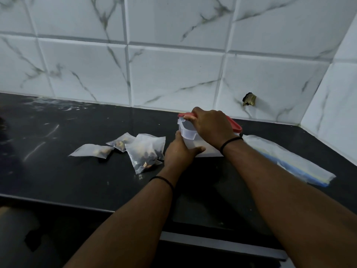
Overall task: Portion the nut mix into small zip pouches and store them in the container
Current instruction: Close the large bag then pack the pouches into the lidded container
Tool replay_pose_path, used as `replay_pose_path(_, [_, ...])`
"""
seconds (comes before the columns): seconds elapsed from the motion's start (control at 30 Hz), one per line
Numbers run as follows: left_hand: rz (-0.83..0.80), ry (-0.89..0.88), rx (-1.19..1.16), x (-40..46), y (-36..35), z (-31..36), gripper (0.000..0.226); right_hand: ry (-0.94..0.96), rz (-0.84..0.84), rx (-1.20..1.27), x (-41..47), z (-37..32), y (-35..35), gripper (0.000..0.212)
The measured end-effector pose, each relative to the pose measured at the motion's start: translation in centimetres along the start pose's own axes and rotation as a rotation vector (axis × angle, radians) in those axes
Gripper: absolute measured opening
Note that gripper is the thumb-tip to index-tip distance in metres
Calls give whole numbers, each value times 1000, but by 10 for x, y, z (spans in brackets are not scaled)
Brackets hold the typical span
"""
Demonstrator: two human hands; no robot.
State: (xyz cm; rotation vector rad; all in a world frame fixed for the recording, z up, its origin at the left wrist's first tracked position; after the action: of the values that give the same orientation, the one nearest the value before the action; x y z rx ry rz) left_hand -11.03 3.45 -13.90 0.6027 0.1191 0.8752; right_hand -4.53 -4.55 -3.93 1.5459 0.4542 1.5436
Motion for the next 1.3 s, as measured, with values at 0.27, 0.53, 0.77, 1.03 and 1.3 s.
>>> replay_pose_path(0.27, [-2, -13, -32, -3, 4, 1, 84, -92, -10, 196, 17, 18, 13, 26])
replay_pose_path(0.53, [-7, -13, -60, -2, 2, -1, 80, -128, -114, 304, 19, 30, 30, 14])
replay_pose_path(0.77, [-2, -33, -53, -6, 4, 2, 82, -171, -62, -22, -1, 45, 43, 21])
replay_pose_path(1.03, [1, -43, -19, -3, 0, 1, 84, -500, 121, 252, -37, 101, 84, 22])
replay_pose_path(1.3, [245, -184, 107, -16, 7, 11, 127, -728, 465, 337, -98, 143, 129, 25])
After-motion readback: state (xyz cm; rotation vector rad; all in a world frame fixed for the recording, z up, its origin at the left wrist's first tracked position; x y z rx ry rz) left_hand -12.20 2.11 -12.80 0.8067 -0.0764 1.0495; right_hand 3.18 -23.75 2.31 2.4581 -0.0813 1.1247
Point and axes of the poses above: each hand's wrist, its own x-axis towards the middle knuckle, its own y-axis out of the back of the hand, z = x × y, the point moved 4 cm from there along x, towards the middle knuckle, and after that the axes turned 6 degrees about y, right-handed, at the moved point
